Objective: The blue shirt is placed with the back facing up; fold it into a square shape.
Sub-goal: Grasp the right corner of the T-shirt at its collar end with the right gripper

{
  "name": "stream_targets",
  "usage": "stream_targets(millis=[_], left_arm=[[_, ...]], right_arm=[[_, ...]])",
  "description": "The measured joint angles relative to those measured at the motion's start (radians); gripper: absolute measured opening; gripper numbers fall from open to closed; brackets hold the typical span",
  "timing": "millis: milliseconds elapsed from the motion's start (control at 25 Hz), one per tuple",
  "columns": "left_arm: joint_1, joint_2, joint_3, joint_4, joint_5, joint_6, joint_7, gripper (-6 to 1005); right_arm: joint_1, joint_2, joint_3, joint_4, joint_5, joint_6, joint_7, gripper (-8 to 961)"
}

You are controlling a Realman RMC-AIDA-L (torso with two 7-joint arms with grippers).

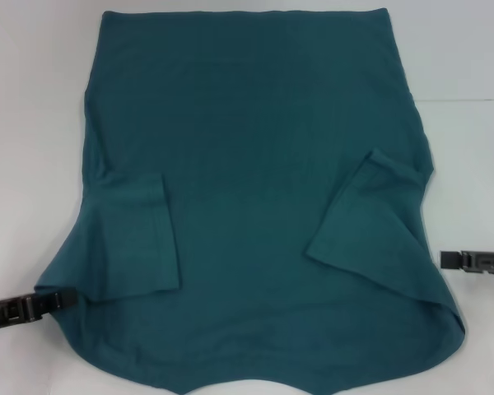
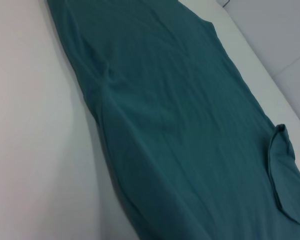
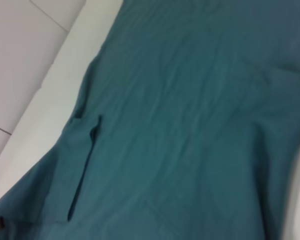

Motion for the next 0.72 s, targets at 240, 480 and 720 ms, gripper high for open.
stream_targets(millis=[240, 480, 720], left_arm=[[-0.002, -0.003, 0.004, -0.005, -0.002, 0.0, 0.0, 14], [-0.012, -0.004, 0.012, -0.012, 0.005, 0.0, 0.006, 14], [-0.014, -0.001, 0.013, -0.013, 0.006, 0.0, 0.007, 14]], right_arm=[[-0.032, -0.001, -0.003, 0.007, -0.028, -0.008, 0.001, 919], [-0.017, 0.014, -0.006, 0.026, -0.059, -0.007, -0.006, 916], [-0.002, 0.034, -0.008, 0.031, -0.078, -0.004, -0.012, 912]])
